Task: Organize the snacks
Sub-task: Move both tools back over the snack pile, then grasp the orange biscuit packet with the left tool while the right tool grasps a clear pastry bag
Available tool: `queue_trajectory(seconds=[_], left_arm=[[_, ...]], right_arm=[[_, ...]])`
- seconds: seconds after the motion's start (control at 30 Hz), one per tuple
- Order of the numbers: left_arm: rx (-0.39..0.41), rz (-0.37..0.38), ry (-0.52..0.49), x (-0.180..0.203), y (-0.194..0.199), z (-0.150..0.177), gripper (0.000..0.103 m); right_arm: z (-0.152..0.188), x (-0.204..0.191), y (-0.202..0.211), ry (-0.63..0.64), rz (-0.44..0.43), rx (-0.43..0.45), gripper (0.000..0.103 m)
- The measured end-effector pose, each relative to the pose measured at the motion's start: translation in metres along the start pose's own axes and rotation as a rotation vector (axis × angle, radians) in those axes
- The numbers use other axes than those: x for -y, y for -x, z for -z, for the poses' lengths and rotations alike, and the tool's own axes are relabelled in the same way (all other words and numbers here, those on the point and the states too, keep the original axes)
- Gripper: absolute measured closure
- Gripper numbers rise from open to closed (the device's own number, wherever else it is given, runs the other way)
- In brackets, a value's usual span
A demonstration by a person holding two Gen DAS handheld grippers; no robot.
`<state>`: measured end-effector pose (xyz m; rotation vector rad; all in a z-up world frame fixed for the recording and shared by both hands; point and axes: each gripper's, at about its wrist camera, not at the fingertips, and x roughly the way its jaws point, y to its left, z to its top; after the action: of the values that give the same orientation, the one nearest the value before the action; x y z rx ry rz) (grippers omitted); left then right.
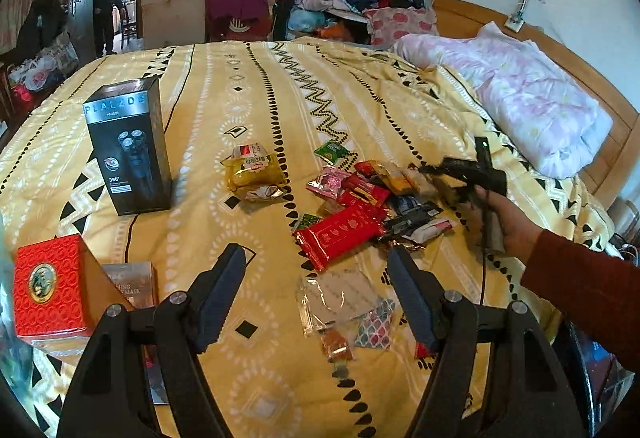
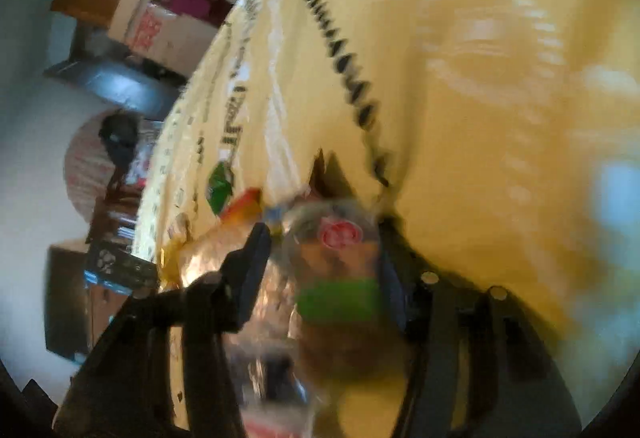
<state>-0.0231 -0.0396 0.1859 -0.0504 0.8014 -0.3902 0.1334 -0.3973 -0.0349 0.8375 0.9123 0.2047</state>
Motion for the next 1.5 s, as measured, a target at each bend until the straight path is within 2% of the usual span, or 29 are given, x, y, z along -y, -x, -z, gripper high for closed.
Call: queue_trajectory(seconds=[0.07, 0.2, 0.3, 0.33, 0.37, 0.4, 0.43, 0.5, 0.57, 0.63, 0.67, 0.73, 0.77, 0.83, 0.9, 1.0, 1.1, 1.27, 1.33, 1.37, 1.4, 1.5], left_arm=[[-0.012, -0.014, -0.008, 0.001, -0.006, 0.002, 0.028], [-0.037, -0.032, -0.004, 0.0, -0.014, 0.005, 0.028], [-0.043, -0.031, -0.001, 0.002, -0.013, 0.008, 0.028], [-0.045, -0.03, 0.0, 0.002, -0.012, 0.01, 0.028], [-0.048, -0.034, 0.001, 0.002, -0.011, 0.011, 0.028], [-0.05, -0.038, 0.004, 0.001, -0.011, 0.013, 0.028], [-0.055, -0.044, 0.01, -0.001, -0.01, 0.015, 0.028], [-0.06, -0.046, 0.028, -0.005, -0.007, 0.02, 0.028], [-0.066, -0.045, 0.046, -0.008, -0.003, 0.024, 0.028], [-0.065, -0.044, 0.053, -0.009, 0.001, 0.028, 0.028], [-0.06, -0.042, 0.054, -0.009, 0.005, 0.031, 0.028], [-0.053, -0.041, 0.058, -0.01, 0.012, 0.037, 0.028], [-0.052, -0.04, 0.064, -0.012, 0.014, 0.039, 0.028], [-0.05, -0.038, 0.076, -0.014, 0.019, 0.044, 0.028], [-0.05, -0.037, 0.077, -0.016, 0.023, 0.048, 0.028], [-0.069, -0.018, 0.084, -0.018, 0.025, 0.056, 0.028], [-0.103, -0.004, 0.092, -0.018, 0.021, 0.064, 0.028], [-0.168, 0.029, 0.128, -0.019, 0.004, 0.077, 0.028], [-0.186, 0.025, 0.131, -0.018, -0.004, 0.079, 0.028], [-0.192, 0.024, 0.128, -0.017, -0.007, 0.08, 0.028], [-0.193, 0.022, 0.119, -0.016, -0.012, 0.08, 0.028], [-0.182, 0.035, 0.089, -0.011, -0.029, 0.076, 0.028]], right_arm=[[-0.005, -0.016, -0.017, 0.051, 0.008, -0.026, 0.042], [0.007, -0.077, -0.062, 0.251, 0.018, -0.158, 0.041], [0.026, -0.116, -0.084, 0.363, -0.053, -0.266, 0.038], [0.038, -0.13, -0.09, 0.405, -0.074, -0.311, 0.036], [0.054, -0.144, -0.095, 0.47, -0.054, -0.351, 0.028], [0.074, -0.158, -0.096, 0.562, 0.004, -0.363, 0.022], [0.087, -0.167, -0.097, 0.598, 0.031, -0.374, 0.021], [0.11, -0.181, -0.093, 0.596, 0.011, -0.405, 0.021], [0.138, -0.193, -0.083, 0.664, 0.011, -0.435, 0.023], [0.16, -0.204, -0.065, 0.692, -0.001, -0.436, 0.025], [0.165, -0.207, -0.054, 0.681, -0.035, -0.434, 0.031], [0.178, -0.218, -0.017, 0.69, -0.088, -0.366, 0.031], [0.182, -0.221, -0.002, 0.704, -0.073, -0.32, 0.03], [0.189, -0.221, 0.03, 0.729, 0.009, -0.218, 0.03], [0.197, -0.214, 0.047, 0.75, 0.086, -0.169, 0.028], [0.213, -0.204, 0.046, 0.809, 0.151, -0.214, 0.028], [0.232, -0.207, 0.031, 0.932, 0.234, -0.269, 0.029], [0.23, -0.208, 0.002, 0.9, 0.187, -0.302, 0.033], [0.232, -0.206, -0.016, 0.881, 0.205, -0.324, 0.047], [0.234, -0.204, -0.02, 0.877, 0.226, -0.34, 0.062], [0.237, -0.201, -0.024, 0.874, 0.258, -0.348, 0.066], [0.241, -0.194, -0.012, 0.826, 0.266, -0.31, 0.067]])
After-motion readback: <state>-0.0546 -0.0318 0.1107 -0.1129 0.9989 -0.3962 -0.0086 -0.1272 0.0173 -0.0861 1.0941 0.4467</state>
